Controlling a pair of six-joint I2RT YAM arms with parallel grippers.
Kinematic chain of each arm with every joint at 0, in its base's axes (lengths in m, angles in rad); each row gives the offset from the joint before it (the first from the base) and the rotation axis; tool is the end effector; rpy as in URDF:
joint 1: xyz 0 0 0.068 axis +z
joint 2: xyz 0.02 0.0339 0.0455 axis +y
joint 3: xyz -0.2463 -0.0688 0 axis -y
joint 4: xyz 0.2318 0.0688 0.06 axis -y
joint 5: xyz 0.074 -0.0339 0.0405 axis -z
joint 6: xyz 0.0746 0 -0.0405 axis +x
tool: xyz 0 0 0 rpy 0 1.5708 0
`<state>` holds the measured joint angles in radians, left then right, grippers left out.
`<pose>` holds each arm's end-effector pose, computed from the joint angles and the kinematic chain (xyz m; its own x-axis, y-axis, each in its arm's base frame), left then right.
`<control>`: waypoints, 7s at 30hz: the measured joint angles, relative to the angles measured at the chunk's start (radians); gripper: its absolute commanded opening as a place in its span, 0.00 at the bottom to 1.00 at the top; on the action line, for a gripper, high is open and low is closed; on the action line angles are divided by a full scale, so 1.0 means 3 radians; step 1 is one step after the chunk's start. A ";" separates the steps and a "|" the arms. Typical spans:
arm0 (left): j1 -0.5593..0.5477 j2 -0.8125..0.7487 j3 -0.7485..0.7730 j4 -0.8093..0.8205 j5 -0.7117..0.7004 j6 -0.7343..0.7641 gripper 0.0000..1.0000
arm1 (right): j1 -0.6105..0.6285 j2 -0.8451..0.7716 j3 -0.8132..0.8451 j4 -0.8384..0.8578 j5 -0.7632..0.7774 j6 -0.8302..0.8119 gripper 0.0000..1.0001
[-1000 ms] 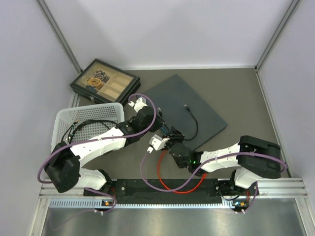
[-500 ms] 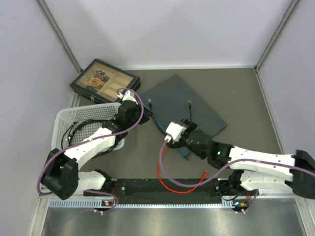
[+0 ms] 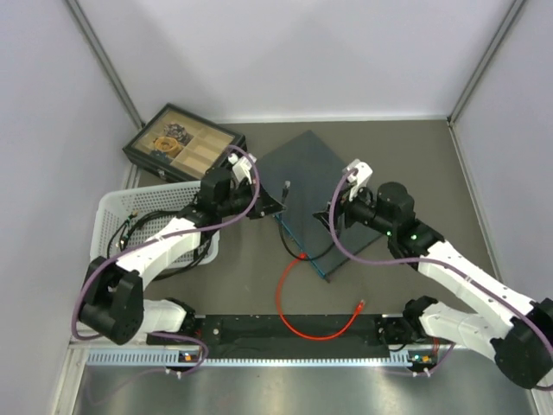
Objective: Insert the plug into the switch port
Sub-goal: Adjust the connector, then insert the connector into the switch port.
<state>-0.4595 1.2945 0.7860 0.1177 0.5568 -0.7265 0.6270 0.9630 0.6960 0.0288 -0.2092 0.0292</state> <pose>0.2617 -0.1735 0.2377 -0.7962 -0.2352 -0.5574 0.3820 0.5190 -0.7647 0.2027 0.1660 0.2777 -0.2125 -0.1187 -0.9699 -0.7315 0.6775 0.0774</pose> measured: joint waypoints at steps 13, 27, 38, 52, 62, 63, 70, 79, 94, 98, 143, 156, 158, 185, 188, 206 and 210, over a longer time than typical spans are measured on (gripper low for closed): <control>-0.0001 0.0299 0.0217 0.0058 0.0950 0.0186 0.00 | -0.0704 0.0496 0.0122 0.0331 -0.1733 -0.0127 0.80; -0.0056 0.0340 0.0458 -0.0343 0.1170 0.0523 0.00 | -0.0698 0.0736 0.0749 -0.0607 -0.1970 -0.2172 0.78; -0.0235 0.0465 0.0665 -0.0675 0.1249 0.0713 0.00 | -0.0505 0.0891 0.1062 -0.1036 -0.2019 -0.3099 0.69; -0.0329 0.0525 0.0827 -0.0973 0.1272 0.0922 0.00 | -0.0336 0.1096 0.1266 -0.1606 -0.1990 -0.3586 0.35; -0.0305 0.0566 0.0955 -0.1338 0.1198 0.1133 0.11 | -0.0329 0.1116 0.1284 -0.1897 -0.1883 -0.3740 0.00; -0.0306 0.0566 0.0980 -0.1389 0.1165 0.1166 0.24 | -0.0329 0.1116 0.1284 -0.1919 -0.1881 -0.3745 0.00; -0.0336 0.0468 0.1097 -0.1555 0.0769 0.1530 0.64 | -0.0323 0.1118 0.1286 -0.1933 -0.1891 -0.3675 0.00; -0.0872 -0.0841 0.0151 -0.0643 -0.0160 0.2579 0.68 | -0.0323 0.1120 0.1284 -0.1937 -0.1934 -0.3276 0.00; -0.1401 -0.0613 -0.0380 0.0652 -0.0852 0.3745 0.50 | -0.0322 0.0913 0.0926 -0.1589 -0.2117 -0.2811 0.00; -0.1401 -0.0542 -0.0380 0.0806 -0.0871 0.3738 0.42 | -0.0322 0.0889 0.0924 -0.1530 -0.2127 -0.2791 0.00; -0.1396 -0.0518 -0.0397 0.0605 -0.0919 0.3452 0.00 | -0.0304 0.0876 0.0795 -0.1284 -0.2124 -0.2473 0.50; -0.1497 -0.0787 -0.1120 0.0902 -0.1292 0.2740 0.00 | -0.1002 0.0378 0.0083 -0.0221 -0.1418 -0.0868 0.95; -0.1620 -0.0786 -0.1274 0.1073 -0.1439 0.2644 0.00 | -0.1134 0.0301 -0.0045 -0.0023 -0.1110 -0.0507 0.97; -0.2711 0.0551 -0.1667 0.2622 -0.3278 0.1803 0.00 | -0.2124 0.1156 -0.0381 0.0416 -0.0243 0.1251 0.99; -0.2730 0.0656 -0.1668 0.2681 -0.3301 0.1733 0.00 | -0.2129 0.1185 -0.0376 0.0456 -0.0281 0.1253 0.99; -0.2767 0.1078 -0.1666 0.2972 -0.3309 0.1671 0.00 | -0.2129 0.1333 -0.0301 0.0551 -0.0510 0.1247 0.99; -0.2767 0.1152 -0.1647 0.3042 -0.3325 0.1723 0.00 | -0.2129 0.1333 -0.0301 0.0551 -0.0520 0.1245 0.99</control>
<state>-1.2896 1.6402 0.2920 1.0302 -0.4408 -0.2096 -0.0116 1.3628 0.6056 0.1940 -0.3653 0.4026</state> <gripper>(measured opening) 0.199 0.987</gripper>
